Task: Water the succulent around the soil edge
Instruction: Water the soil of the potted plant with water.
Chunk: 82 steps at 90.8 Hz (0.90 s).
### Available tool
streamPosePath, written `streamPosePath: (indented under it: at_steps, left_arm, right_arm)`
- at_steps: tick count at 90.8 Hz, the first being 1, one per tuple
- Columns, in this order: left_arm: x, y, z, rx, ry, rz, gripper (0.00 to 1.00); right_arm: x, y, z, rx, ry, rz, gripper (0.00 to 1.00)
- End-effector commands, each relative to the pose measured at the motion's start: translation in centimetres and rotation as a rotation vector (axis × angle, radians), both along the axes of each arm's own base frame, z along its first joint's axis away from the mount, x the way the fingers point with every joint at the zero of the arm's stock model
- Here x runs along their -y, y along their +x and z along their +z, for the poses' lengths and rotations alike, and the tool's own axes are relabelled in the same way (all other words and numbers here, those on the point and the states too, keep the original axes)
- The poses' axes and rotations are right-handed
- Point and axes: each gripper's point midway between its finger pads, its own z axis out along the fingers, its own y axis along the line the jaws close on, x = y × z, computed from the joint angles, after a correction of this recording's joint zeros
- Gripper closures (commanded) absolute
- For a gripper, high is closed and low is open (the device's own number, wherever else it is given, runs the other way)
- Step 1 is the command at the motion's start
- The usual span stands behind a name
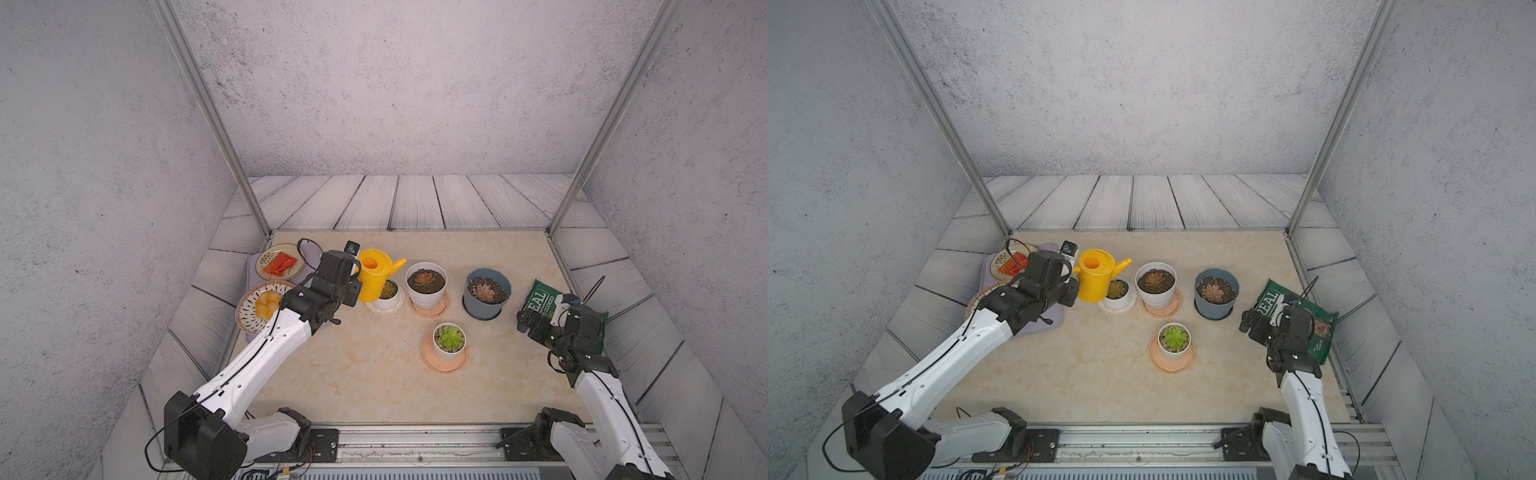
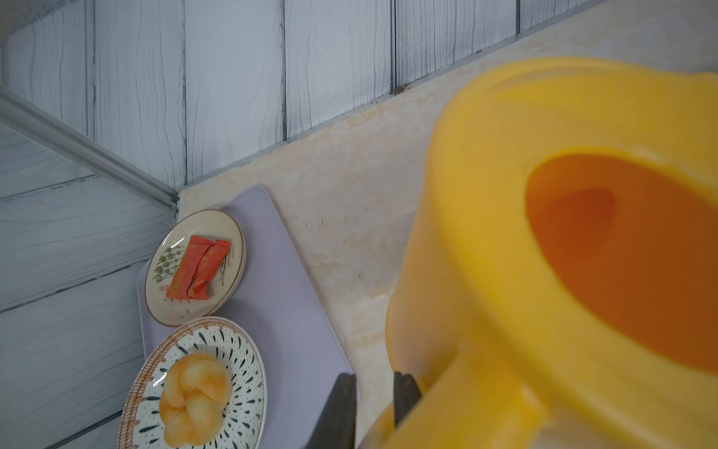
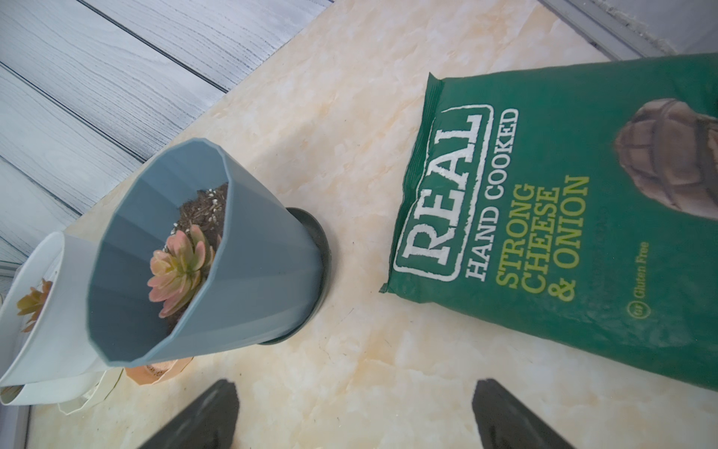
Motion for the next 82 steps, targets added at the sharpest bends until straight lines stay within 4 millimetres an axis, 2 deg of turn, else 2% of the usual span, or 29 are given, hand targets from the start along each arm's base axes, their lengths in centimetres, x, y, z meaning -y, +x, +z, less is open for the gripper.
streamPosePath:
  at_steps: [1,13,32,58,82]
  left_arm:
    - [1.9,1.5,3.4,0.091,0.001,-0.072,1.0]
    - [2.9,2.4,4.3,0.111,0.067,-0.107,1.0]
    - [4.7,3.3,4.7,0.115,0.137,-0.168,1.0]
    - [6.3,4.1,4.3,0.096,0.272,-0.218,1.0]
    - [6.8,4.7,3.9,0.09,0.376,-0.241,1.0]
  right_arm:
    - [-0.2,0.2,1.2,0.027,-0.013,0.014,0.01]
    - [-0.4,0.3,1.6,0.039,-0.003,0.026,0.01]
    - [-0.8,0.6,2.6,0.048,0.023,0.038,0.01]
    - [-0.9,1.6,8.3,0.09,0.006,0.065,0.01]
    - [-0.8,2.2,9.7,0.067,-0.02,0.097,0.01]
